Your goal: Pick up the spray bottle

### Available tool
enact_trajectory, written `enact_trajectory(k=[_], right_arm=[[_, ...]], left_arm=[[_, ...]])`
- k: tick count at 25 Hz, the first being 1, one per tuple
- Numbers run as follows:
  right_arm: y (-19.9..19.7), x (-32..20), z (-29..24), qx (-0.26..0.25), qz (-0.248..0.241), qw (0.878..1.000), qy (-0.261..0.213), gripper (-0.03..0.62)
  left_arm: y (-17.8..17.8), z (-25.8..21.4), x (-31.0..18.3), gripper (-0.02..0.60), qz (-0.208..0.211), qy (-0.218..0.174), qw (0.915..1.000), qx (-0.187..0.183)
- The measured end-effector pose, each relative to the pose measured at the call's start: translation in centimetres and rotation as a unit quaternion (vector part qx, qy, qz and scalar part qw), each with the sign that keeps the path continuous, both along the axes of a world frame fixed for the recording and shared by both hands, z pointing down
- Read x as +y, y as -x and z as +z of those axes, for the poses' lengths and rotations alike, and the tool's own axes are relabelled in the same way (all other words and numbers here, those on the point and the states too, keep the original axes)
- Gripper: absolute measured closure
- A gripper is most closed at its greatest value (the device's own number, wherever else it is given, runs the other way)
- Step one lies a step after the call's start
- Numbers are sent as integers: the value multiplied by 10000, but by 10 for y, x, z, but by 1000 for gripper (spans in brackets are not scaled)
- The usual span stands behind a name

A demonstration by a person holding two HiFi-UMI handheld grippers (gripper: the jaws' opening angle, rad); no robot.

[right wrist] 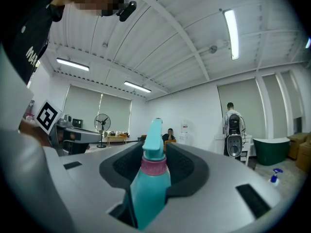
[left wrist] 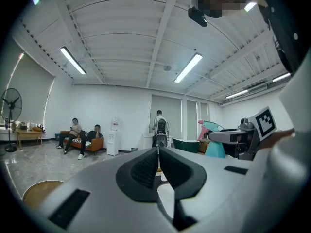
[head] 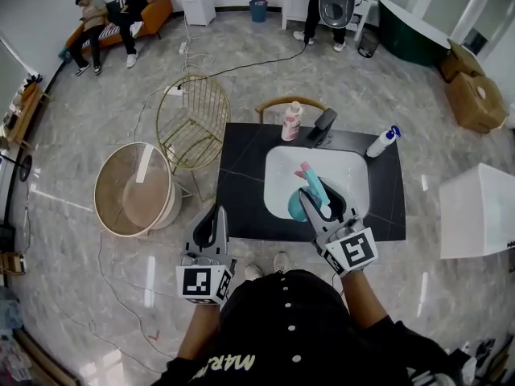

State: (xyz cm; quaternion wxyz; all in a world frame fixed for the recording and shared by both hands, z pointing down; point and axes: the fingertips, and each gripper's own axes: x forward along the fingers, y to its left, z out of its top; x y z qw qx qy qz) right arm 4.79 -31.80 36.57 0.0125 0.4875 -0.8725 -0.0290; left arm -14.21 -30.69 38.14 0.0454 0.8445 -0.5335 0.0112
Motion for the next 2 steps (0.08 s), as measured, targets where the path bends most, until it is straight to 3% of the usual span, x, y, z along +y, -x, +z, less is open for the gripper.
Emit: enact_trajectory(k=[2], right_arm=[[0, -1, 0, 7, 2, 10000, 3, 456]], left_arm=[[0, 0, -1, 561, -10, -5, 10000, 8]])
